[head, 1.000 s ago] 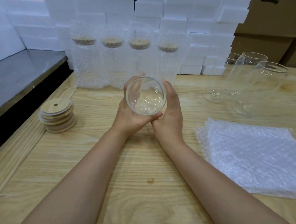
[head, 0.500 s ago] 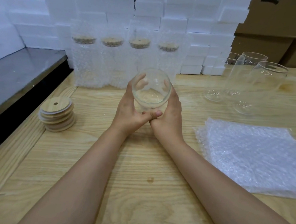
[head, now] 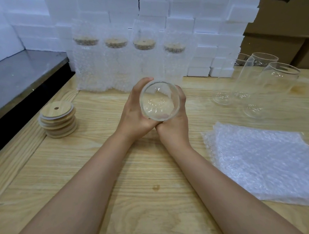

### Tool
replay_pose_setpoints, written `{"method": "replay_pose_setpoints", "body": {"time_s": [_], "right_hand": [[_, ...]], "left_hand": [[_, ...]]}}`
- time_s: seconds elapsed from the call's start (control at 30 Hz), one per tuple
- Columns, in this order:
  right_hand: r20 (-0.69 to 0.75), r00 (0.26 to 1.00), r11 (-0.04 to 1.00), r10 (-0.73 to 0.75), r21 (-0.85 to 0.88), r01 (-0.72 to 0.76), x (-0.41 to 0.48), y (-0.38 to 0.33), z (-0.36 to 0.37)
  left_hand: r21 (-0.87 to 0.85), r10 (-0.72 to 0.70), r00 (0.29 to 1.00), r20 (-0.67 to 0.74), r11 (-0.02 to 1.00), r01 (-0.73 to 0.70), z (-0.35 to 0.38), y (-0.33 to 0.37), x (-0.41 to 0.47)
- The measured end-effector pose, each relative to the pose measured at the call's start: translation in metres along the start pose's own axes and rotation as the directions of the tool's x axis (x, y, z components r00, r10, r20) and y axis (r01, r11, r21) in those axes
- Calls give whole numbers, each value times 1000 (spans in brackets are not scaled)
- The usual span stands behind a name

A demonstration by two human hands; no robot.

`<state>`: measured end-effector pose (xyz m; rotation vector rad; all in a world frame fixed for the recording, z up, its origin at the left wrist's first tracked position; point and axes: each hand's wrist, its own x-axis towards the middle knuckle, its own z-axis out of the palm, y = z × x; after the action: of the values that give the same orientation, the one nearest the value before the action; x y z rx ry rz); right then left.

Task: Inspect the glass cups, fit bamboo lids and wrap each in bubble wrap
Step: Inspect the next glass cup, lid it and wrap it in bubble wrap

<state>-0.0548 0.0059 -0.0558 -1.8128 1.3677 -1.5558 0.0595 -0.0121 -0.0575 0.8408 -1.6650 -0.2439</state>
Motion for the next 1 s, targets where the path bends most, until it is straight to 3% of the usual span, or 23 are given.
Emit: {"method": "replay_pose_setpoints", "body": {"time_s": [0.53,0.7,1.0], "right_hand": [[45,998,998,52,23,-53,0,6,-2],[51,997,996,64,50,-67,-1,-2,-5],[-58,991,980,-123,-162,113,-1,-1,-4]], "left_hand": [[100,-39,999,27,994,36,-4,5,1],[54,-85,995,48,995,82,-6,8,2],[-46,-83,995,55,995,86,-5,1,0]]}}
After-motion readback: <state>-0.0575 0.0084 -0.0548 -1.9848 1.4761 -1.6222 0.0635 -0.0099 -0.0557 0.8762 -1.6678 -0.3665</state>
